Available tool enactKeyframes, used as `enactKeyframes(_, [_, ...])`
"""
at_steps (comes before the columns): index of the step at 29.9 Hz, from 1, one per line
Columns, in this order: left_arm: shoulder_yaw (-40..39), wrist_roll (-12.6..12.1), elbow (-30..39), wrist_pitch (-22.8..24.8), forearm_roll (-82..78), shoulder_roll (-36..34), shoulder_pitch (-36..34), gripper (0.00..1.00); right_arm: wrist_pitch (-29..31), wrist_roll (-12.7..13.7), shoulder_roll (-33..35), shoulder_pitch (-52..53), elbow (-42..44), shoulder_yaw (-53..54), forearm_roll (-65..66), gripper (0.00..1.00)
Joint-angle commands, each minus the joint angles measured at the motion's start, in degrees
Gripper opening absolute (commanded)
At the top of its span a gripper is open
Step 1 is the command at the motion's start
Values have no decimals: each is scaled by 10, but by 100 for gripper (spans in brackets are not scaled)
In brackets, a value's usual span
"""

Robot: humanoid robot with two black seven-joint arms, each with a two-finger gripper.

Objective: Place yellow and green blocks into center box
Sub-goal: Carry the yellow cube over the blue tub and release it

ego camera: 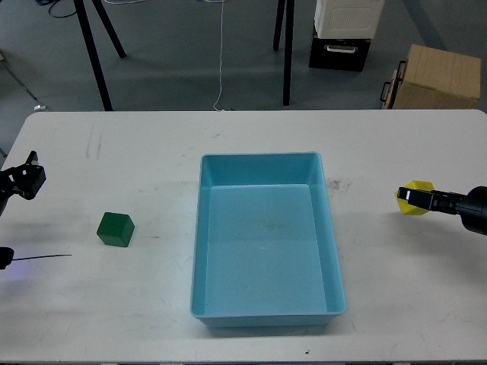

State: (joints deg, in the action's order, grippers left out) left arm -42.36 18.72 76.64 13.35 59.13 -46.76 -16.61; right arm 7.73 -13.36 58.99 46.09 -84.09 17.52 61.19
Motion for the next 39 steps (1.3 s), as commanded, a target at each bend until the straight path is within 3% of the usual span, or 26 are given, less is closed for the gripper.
enactKeyframes(1, [0, 0, 0, 0, 0, 0, 0, 100, 6, -12, 12, 46, -37, -5, -52, 39])
enactKeyframes(5, [1, 1, 0, -1, 0, 0, 1, 100, 30, -19, 4, 76, -55, -29, -68, 40])
enactKeyframes(14, [-1, 1, 0, 0, 0, -2, 3, 100, 41, -19, -97, 172, -42, -156, -67, 39])
enactKeyframes(33, [-2, 0, 0, 1, 0, -3, 4, 100, 42, -18, -266, 174, 82, -223, -69, 41])
enactKeyframes(39, [-2, -1, 0, 3, 0, -3, 4, 100, 42, -17, -287, 177, 96, -241, -69, 49])
